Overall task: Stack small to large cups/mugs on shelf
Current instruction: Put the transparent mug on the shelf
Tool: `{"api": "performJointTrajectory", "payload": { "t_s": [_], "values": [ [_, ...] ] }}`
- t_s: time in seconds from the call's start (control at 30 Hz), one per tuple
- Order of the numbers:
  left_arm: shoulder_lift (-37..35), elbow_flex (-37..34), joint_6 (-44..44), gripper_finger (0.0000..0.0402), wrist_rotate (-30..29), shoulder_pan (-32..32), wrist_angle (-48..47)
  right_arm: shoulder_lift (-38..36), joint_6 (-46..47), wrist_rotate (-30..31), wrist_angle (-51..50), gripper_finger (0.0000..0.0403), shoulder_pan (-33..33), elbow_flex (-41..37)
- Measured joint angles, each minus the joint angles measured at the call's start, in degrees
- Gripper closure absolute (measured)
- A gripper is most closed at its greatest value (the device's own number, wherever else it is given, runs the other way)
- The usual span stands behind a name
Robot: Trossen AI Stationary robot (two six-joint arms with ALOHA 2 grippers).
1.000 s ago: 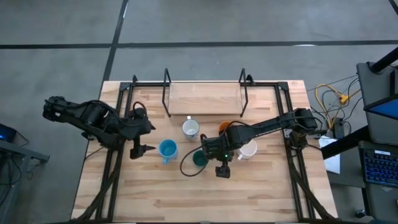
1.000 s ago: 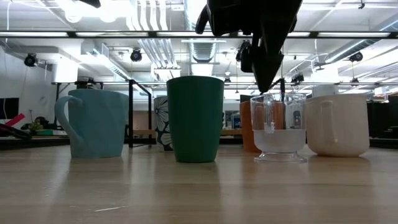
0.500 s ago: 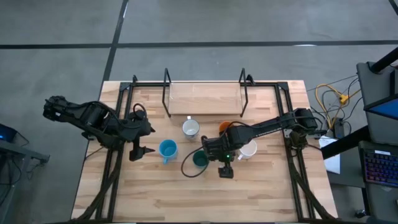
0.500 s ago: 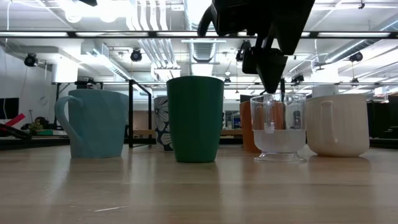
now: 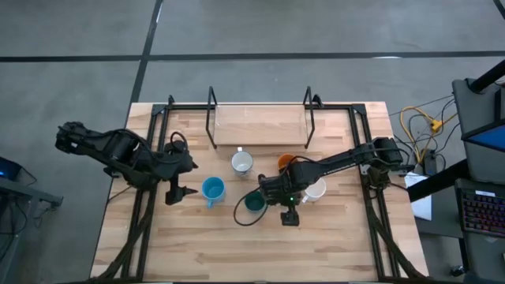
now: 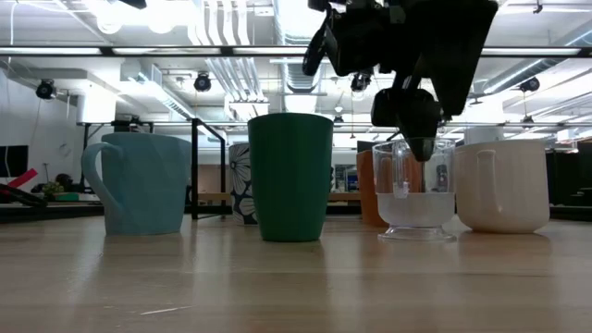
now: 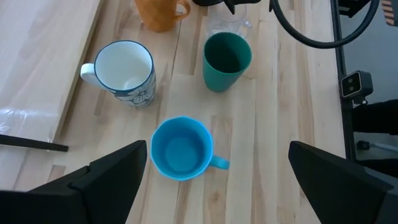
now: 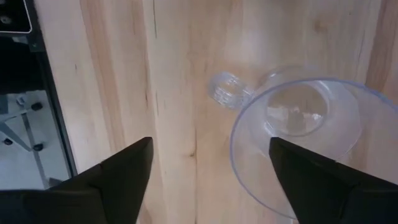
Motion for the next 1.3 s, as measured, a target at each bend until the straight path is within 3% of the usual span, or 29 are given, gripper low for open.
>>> {"api": "performJointTrajectory", "payload": {
  "t_s": [0.63,1.0,1.3],
  "values": [
    [0.19,0.67,-1.42,0.0023,-0.02,0.0,1.14,0.0,-2.32,4.75,0.61,0.038,-0.57,0.04],
    [0.19,0.83,-1.44,0.0023,-0.03,0.0,1.27,-0.09,-0.27,6.18,-1.71,0.0394,-0.48,1.18],
    [0.19,0.79,-1.42,0.0023,-0.3,0.0,1.33,-0.11,-3.46,6.67,-12.3,0.0395,-0.48,14.68]
  ]
}}
